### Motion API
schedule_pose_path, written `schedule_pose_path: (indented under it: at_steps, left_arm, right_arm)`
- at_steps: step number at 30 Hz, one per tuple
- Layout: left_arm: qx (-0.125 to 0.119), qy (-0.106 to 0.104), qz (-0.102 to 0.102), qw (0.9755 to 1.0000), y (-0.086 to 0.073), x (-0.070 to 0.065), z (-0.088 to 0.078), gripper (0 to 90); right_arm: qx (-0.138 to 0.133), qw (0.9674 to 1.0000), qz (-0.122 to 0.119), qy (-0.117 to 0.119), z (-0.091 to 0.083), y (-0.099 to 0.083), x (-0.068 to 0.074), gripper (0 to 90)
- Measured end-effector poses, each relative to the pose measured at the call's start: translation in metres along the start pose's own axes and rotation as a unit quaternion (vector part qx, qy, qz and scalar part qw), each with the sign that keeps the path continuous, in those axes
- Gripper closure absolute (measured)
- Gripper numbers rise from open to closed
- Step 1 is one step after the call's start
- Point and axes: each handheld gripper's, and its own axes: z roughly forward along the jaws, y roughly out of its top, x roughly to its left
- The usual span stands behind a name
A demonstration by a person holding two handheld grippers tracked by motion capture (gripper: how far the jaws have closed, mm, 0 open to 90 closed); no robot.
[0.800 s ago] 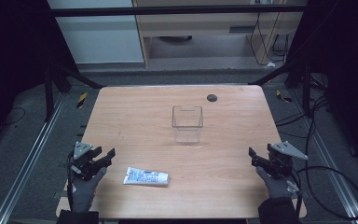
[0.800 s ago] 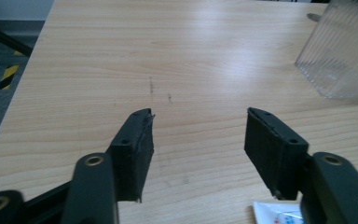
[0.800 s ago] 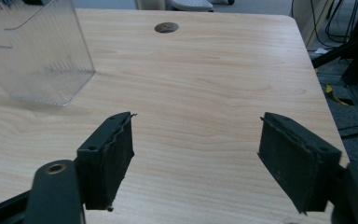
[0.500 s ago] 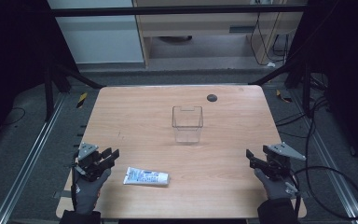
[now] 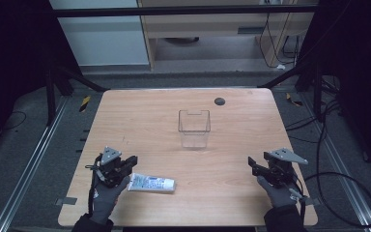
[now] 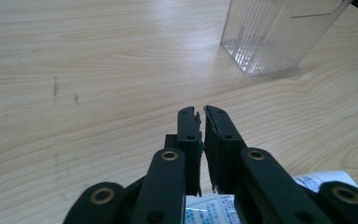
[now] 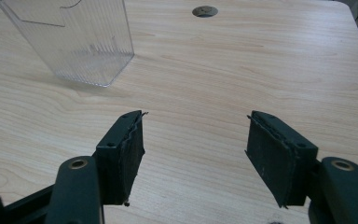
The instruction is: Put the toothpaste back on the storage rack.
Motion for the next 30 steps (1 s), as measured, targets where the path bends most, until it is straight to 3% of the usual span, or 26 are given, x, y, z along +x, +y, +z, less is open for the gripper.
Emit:
schedule_pose_path:
  at_steps: [15,30]
  left_arm:
    - [0.039,-0.035,0.023,0.9984,-0.002,-0.030,0.026,89.2]
    - [0.080,-0.070,0.054,0.9928,-0.008,-0.058,0.050,89.2]
  right_arm:
    - [0.008,1.0000,-0.005,0.000,0.005,-0.001,0.002,33.2]
    - [0.018,0.9998,-0.012,-0.002,0.009,-0.003,0.001,31.4]
